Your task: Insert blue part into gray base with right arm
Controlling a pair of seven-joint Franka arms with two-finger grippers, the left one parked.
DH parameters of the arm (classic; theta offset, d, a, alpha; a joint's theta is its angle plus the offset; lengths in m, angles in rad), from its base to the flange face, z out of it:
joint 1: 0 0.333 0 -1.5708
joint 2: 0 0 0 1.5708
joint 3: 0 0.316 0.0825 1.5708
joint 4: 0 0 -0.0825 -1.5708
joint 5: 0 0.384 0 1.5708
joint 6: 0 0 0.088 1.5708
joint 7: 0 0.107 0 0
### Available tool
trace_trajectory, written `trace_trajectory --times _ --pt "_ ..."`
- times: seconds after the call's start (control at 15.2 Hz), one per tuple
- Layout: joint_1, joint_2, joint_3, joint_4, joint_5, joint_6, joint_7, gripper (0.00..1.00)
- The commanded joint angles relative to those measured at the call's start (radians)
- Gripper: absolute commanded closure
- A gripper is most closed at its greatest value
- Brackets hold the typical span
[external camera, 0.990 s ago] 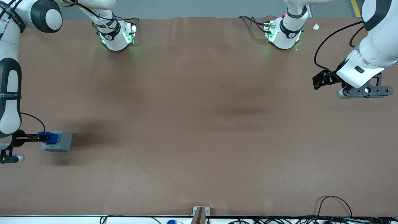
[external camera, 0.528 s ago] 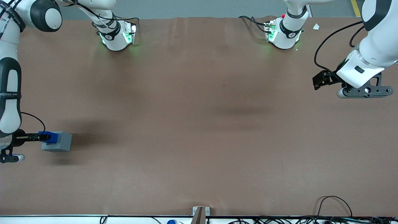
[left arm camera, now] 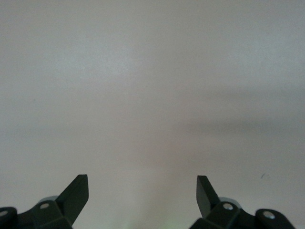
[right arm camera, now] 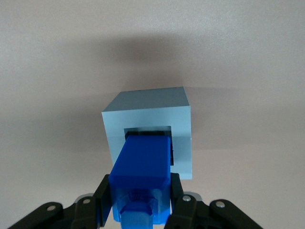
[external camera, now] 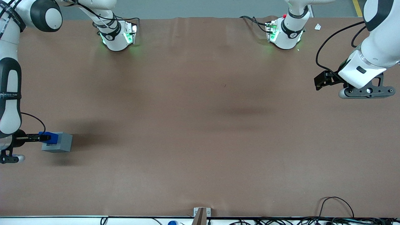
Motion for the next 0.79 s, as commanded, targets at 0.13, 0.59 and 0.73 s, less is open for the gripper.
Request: trace_trajectory --times 0.13,0.59,0.73 --pt "-0.002 -0.002 0.014 -0.041 -0.012 0.019 0.014 0.98" --pt "-0.004 0.012 0.014 -0.001 -0.012 0.023 0.014 0.99" --pt "-0.002 0.018 0.012 0.025 -0.012 0.02 0.012 0.99"
